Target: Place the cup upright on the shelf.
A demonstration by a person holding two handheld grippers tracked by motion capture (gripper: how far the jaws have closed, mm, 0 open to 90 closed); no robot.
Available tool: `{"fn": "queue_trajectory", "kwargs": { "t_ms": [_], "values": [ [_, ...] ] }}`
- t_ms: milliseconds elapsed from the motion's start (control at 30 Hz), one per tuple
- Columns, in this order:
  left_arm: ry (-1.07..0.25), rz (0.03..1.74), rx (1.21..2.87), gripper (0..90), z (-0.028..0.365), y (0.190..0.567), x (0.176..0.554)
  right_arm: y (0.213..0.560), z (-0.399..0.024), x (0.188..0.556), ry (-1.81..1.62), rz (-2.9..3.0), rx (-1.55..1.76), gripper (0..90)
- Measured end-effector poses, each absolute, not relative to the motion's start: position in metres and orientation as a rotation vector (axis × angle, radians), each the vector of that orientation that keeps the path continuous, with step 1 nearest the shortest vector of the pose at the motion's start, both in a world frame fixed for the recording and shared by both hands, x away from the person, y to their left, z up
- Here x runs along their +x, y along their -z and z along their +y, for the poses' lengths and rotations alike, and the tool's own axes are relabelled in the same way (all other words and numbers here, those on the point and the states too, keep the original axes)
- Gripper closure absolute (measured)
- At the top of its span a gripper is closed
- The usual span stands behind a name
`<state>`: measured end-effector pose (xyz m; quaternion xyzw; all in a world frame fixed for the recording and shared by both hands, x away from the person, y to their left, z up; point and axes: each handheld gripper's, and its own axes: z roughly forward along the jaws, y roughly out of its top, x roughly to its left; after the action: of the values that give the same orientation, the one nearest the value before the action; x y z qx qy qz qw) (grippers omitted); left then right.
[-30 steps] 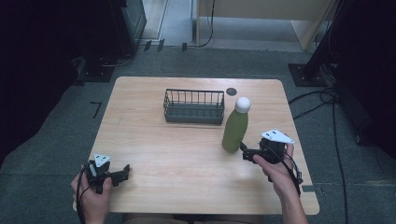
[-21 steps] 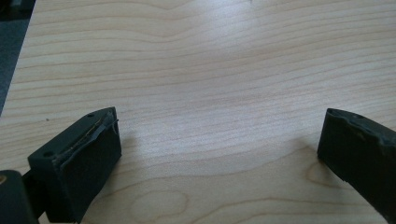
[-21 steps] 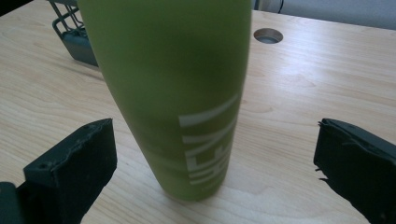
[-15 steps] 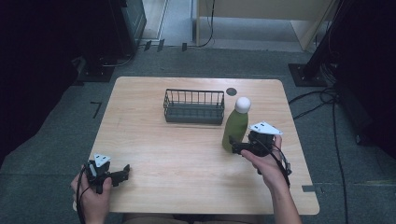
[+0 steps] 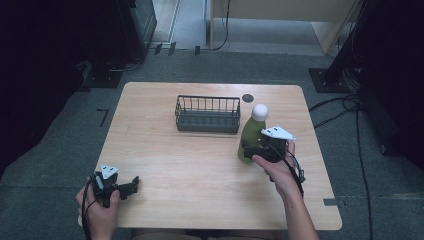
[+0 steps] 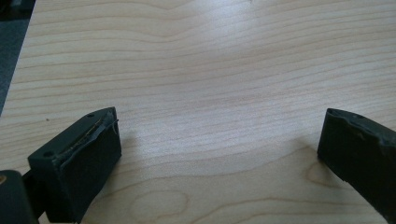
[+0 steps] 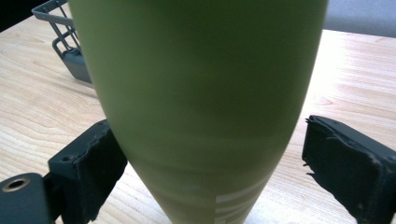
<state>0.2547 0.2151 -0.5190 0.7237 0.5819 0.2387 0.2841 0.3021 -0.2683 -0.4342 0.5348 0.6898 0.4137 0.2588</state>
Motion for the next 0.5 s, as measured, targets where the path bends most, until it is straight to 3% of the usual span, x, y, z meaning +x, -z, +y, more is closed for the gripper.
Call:
{"fn": "queue_trajectory", "kwargs": {
  "t_ms": [500],
  "values": [
    [-0.639, 1.557, 1.936, 0.0, 0.2151, 0.519, 0.2547, 0.4389, -0.262, 0.3085, -1.138, 1.855, 1.429, 15.7]
  ]
}}
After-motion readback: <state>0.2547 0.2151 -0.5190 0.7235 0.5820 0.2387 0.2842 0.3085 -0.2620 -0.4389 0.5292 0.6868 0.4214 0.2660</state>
